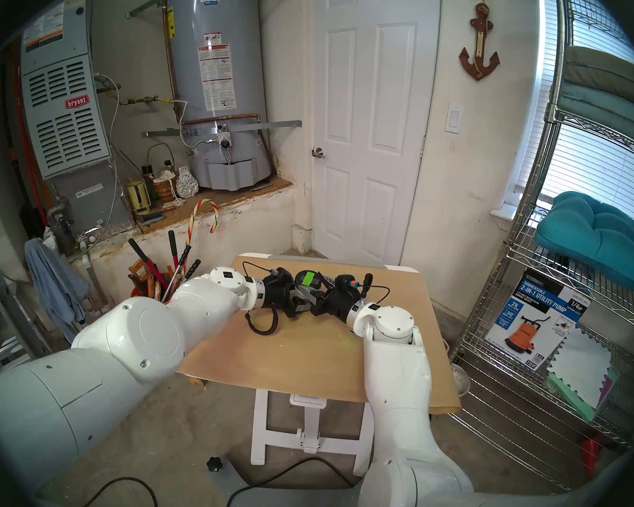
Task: Open paint jar
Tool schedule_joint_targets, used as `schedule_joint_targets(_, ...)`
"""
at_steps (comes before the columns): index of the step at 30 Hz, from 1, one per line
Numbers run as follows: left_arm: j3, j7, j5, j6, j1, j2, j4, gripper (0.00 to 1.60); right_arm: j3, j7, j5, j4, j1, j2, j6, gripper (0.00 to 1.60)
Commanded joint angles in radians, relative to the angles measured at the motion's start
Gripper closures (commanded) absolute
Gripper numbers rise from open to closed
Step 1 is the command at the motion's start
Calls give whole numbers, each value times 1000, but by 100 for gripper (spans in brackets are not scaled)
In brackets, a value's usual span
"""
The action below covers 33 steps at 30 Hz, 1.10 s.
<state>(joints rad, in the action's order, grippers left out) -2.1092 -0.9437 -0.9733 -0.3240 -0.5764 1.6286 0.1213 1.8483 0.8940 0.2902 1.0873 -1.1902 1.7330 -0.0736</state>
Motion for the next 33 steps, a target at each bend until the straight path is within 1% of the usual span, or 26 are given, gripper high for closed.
schedule_joint_targets(1, -3, -32, 4, -8, 15, -6, -4, 160, -14, 20, 8, -47, 54, -35, -48, 160)
schedule_joint_targets(6, -4, -59, 4, -12, 19, -19, -5, 160, -25, 68, 12, -110, 103, -83, -71, 160)
schedule_joint_targets(10, -3, -89, 4, -24, 25, -32, -5, 160, -25, 90, 13, -162, 142, -106, -90, 160)
schedule_joint_targets(14, 2, -107, 0, -34, 26, -42, -4, 160, -23, 141, 1, -208, 183, -124, -92, 160)
schedule_joint_targets(22, 18, -144, -7, -53, 32, -51, -5, 160, -15, 232, -20, -294, 251, -150, -109, 160)
schedule_joint_targets(27, 30, -150, -16, -63, 33, -52, -3, 160, -11, 296, -37, -341, 287, -160, -116, 160)
schedule_joint_targets(33, 37, -155, -24, -78, 34, -48, -1, 160, -8, 350, -43, -386, 318, -171, -130, 160)
